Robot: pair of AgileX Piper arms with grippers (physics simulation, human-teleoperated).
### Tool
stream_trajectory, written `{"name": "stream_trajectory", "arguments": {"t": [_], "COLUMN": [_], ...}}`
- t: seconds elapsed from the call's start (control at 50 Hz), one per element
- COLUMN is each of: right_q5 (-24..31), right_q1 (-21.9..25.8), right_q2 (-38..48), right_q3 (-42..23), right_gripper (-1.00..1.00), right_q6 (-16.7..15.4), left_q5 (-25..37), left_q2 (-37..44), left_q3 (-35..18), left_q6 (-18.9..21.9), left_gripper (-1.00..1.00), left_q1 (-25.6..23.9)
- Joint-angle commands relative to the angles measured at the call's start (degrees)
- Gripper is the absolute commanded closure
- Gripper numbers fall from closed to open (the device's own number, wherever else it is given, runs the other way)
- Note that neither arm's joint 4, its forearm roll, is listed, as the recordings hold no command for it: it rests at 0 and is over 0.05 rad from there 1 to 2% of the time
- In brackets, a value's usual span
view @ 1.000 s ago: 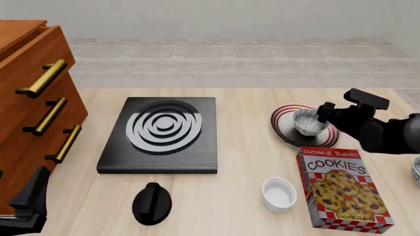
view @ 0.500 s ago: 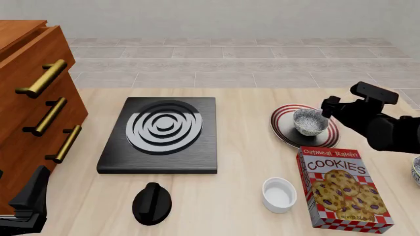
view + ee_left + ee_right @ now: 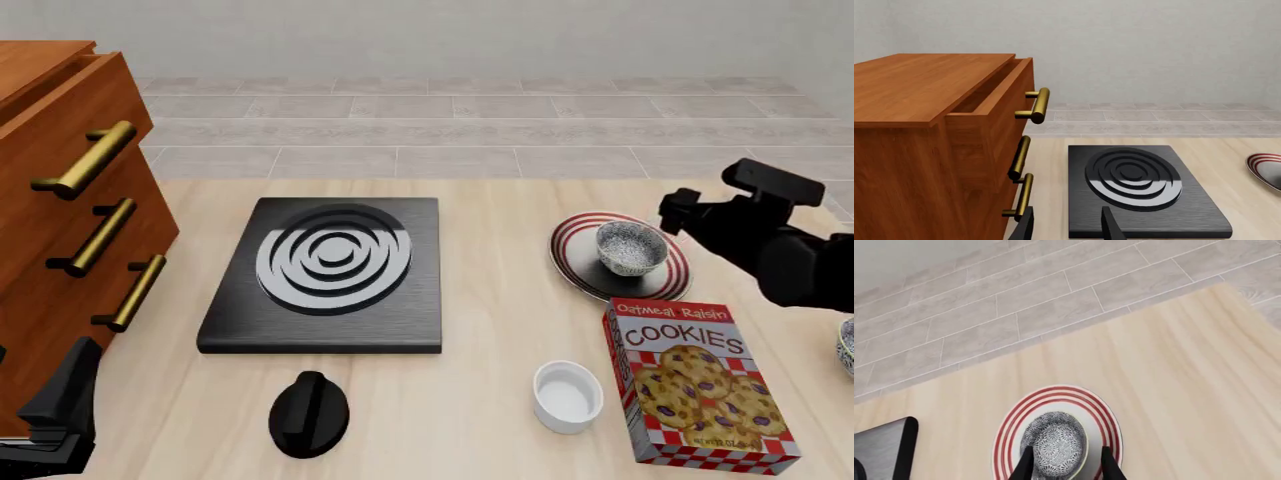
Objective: Pick the akita bowl next to the ramekin and place it on the plate.
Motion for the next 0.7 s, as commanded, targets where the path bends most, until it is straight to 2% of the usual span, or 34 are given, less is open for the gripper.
{"name": "stream_trajectory", "arguments": {"t": [0.02,0.7], "right_q5": [0.5,1.8], "right_q1": [0.0,-0.1], "right_q2": [-1.5,-5.1], "right_q3": [0.5,1.4], "right_gripper": [-1.0,-1.0], "right_q6": [0.0,0.3], "left_q5": [0.0,0.0], "left_q2": [0.0,0.0], "left_q3": [0.0,0.0], "left_q6": [0.0,0.0], "left_gripper": [-1.0,-1.0], "left_q1": [0.0,0.0]}}
